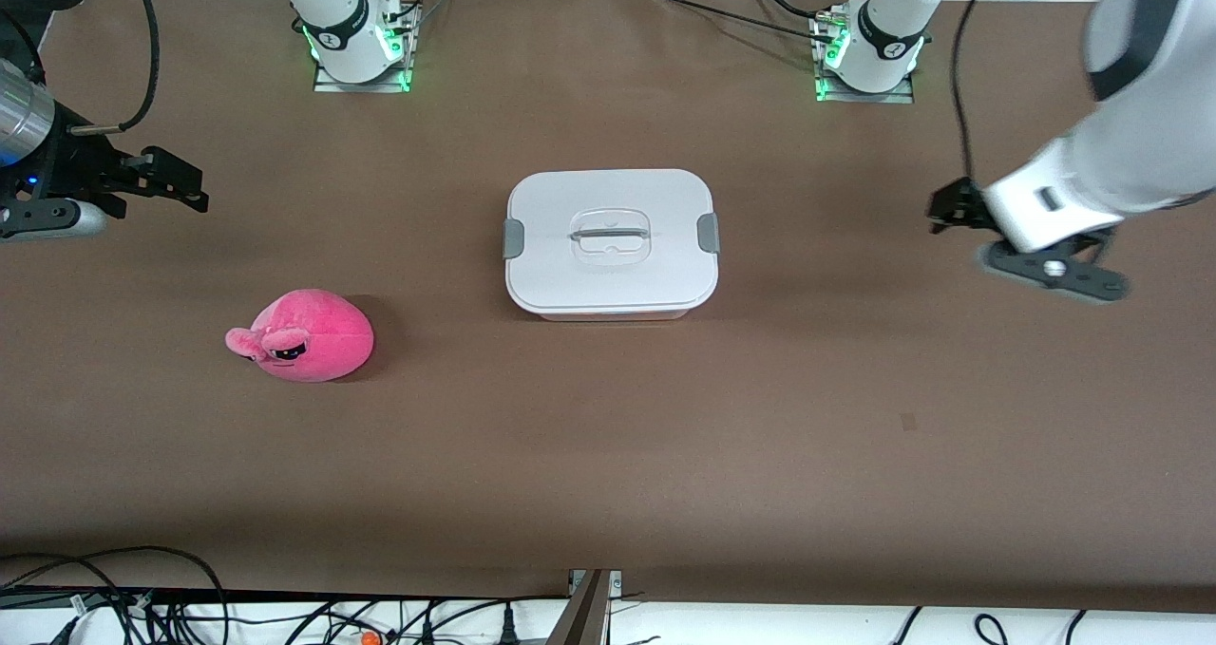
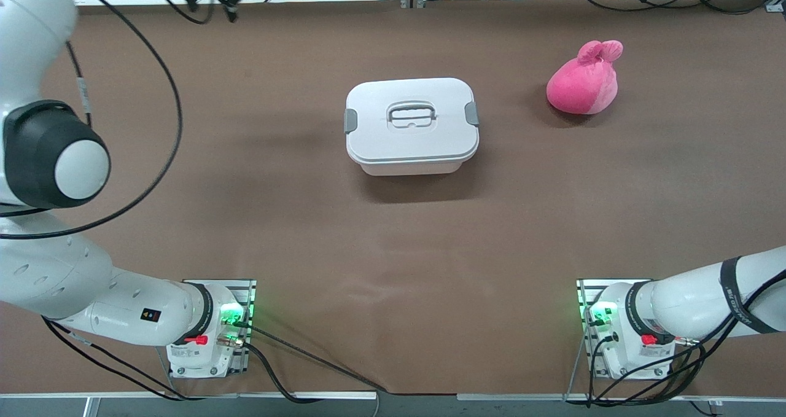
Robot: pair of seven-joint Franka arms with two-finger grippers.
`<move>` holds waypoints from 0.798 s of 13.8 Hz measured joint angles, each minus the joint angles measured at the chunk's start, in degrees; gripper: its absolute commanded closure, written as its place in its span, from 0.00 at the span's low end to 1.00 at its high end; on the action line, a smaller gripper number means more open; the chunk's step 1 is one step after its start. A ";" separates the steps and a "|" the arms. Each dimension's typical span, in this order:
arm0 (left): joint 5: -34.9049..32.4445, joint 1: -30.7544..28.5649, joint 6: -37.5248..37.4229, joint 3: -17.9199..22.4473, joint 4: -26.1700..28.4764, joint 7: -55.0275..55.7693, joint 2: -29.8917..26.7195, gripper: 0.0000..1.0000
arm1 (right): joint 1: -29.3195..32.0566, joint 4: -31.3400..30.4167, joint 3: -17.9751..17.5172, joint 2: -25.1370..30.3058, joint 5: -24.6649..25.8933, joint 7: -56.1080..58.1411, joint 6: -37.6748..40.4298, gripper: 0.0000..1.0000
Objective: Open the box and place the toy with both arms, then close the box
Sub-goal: 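Move the left gripper over the white box lid handle, then lower the left gripper and grasp the lid handle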
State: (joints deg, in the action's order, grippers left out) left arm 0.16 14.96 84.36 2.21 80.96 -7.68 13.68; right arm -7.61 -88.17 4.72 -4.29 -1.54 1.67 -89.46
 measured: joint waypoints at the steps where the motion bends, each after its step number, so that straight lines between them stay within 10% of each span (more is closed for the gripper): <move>1: 0.09 2.87 0.07 -0.12 -0.01 0.00 0.87 0.00 | -0.01 0.00 -0.02 0.00 0.00 0.00 0.00 0.00; 11: 0.19 25.51 3.85 -0.35 -4.21 -7.72 10.97 0.00 | -0.03 0.00 -0.06 0.00 0.00 0.00 -0.05 0.00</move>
State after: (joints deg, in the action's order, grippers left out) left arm 0.35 40.47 88.21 1.86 76.75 -15.40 24.66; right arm -7.64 -88.18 4.66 -4.29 -1.53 1.67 -89.51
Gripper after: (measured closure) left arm 0.000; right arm 0.000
